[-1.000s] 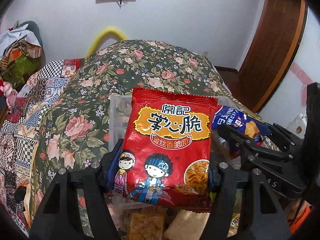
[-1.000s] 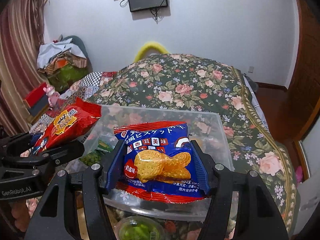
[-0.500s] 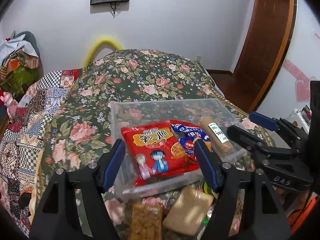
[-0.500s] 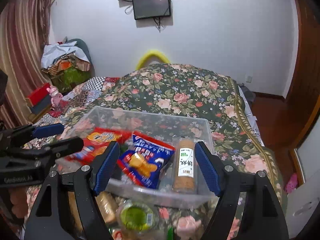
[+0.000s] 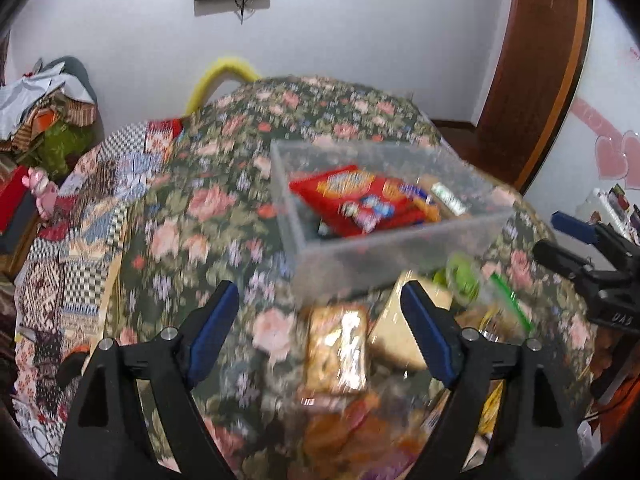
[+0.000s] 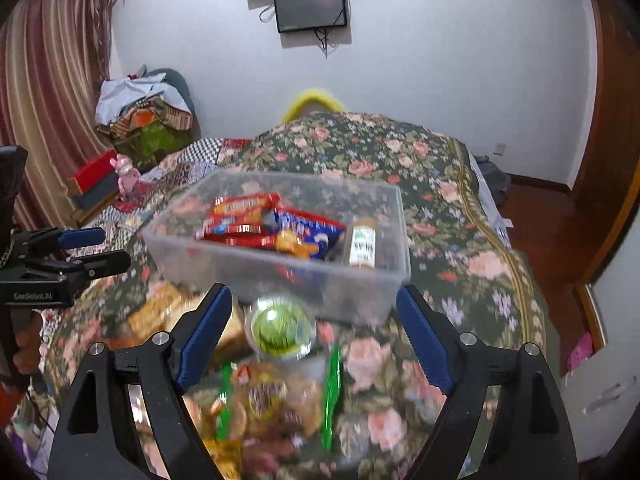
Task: Organize snacks
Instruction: 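Grasp bread pastry pack with left tool while right grasps clear cookie bag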
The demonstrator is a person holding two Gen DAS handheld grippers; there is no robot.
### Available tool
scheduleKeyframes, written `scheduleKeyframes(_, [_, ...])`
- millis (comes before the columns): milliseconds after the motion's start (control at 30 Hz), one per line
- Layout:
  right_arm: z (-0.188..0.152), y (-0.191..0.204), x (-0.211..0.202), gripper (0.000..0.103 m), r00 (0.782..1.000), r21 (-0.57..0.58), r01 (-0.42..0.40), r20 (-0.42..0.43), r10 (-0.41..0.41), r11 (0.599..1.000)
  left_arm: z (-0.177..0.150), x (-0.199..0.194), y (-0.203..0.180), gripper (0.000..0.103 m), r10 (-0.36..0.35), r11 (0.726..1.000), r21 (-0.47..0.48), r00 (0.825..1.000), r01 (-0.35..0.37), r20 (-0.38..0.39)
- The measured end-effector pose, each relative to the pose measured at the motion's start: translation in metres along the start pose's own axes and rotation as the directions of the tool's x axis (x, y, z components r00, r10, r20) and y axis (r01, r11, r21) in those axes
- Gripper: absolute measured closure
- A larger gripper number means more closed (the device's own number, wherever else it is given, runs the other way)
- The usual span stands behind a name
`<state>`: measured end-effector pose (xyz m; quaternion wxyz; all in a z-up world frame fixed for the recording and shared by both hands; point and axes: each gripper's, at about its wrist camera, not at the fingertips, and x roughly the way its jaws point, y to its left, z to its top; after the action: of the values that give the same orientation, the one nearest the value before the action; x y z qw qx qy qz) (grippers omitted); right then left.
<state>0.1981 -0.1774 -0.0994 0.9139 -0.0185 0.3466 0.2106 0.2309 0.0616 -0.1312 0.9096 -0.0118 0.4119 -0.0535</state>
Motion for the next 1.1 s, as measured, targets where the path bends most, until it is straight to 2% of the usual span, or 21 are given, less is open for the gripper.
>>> scheduleKeyframes(200, [-0.026, 0.0, 0.006, 0.018, 0.997, 0.0, 0.0, -0.077, 0.0, 1.0, -0.037, 0.02, 0.012, 0.02, -0.004, 0.999, -0.041, 0.996, 0.0, -0.094])
scheduleKeyframes(367, [-0.047, 0.001, 0.027, 0.018, 0.987, 0.012, -0.009, -0.162, 0.011, 1.0, -0.057, 0.034, 0.017, 0.02, -0.023, 0.997, -0.071, 0.991, 0.014, -0.13])
scheduleKeyframes(533, [-0.053, 0.0, 0.048, 0.018, 0.978, 0.019, -0.002, -0.207, 0.006, 1.0, -0.056, 0.045, 0.02, 0.02, -0.052, 0.993, -0.111, 0.991, 0.038, -0.127])
scheduleKeyframes(733, [-0.06, -0.004, 0.058, 0.019, 0.975, 0.077, -0.037, -0.214, 0.053, 0.996, -0.052, 0.065, 0.005, 0.023, -0.052, 0.997, -0.07, 0.986, 0.041, -0.157])
scheduleKeyframes(800, [-0.062, -0.004, 0.057, 0.025, 0.975, 0.091, -0.056, -0.208, 0.074, 0.994, -0.055, 0.072, 0.003, 0.036, -0.056, 0.997, -0.069, 0.984, 0.045, -0.169])
scheduleKeyframes(900, [-0.065, -0.002, 0.054, 0.041, 0.973, 0.108, -0.1, -0.197, 0.12, 0.989, -0.057, 0.073, 0.003, 0.048, -0.043, 0.997, -0.072, 0.989, 0.034, -0.142])
scheduleKeyframes(933, [-0.066, 0.0, 0.053, 0.048, 0.971, 0.107, -0.116, -0.196, 0.136, 0.987, -0.057, 0.073, 0.003, 0.048, -0.046, 0.997, -0.072, 0.99, 0.036, -0.137])
scheduleKeyframes(1100, [-0.066, 0.006, 0.049, 0.055, 0.974, 0.095, -0.123, -0.182, 0.138, 0.988, -0.06, 0.065, 0.0, 0.05, -0.042, 0.998, -0.054, 0.992, 0.035, -0.118])
